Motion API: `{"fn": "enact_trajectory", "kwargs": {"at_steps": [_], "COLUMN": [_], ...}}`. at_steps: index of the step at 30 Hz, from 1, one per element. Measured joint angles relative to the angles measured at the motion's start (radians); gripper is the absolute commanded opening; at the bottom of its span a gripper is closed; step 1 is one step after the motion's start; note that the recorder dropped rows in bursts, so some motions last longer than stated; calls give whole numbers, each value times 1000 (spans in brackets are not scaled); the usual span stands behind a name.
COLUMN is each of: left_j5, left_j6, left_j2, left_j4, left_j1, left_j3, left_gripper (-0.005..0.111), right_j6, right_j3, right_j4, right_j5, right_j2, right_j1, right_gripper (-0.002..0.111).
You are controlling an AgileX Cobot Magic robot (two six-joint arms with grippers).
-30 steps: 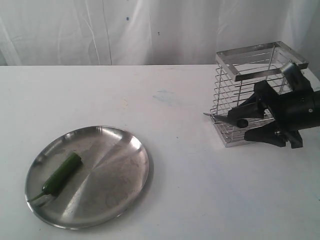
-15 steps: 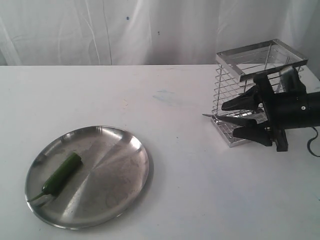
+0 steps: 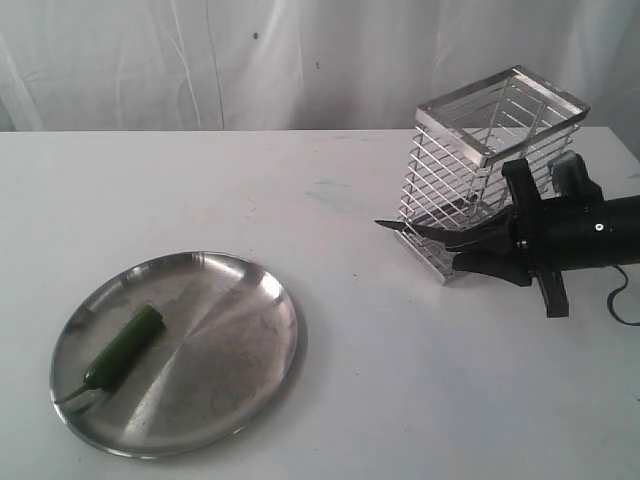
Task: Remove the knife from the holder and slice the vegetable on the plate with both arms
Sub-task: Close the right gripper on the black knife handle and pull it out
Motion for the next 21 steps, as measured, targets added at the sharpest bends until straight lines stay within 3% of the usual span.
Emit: {"fn": "enact_trajectory", "kwargs": {"at_steps": [9, 21], "left_j5": [0, 0], "left_j6": [0, 0], "left_j2": [0, 0], "left_j4": [0, 0], "left_j1": [0, 0], "left_j3": [0, 0], "left_gripper": [0, 0], "right_j6": [41, 286], "right_j3": [2, -14], "right_j4": [-10, -286], "right_j5": [10, 33], "right_j2": [-53, -115], "right_j1": [0, 0], "right_gripper": [0, 0]}}
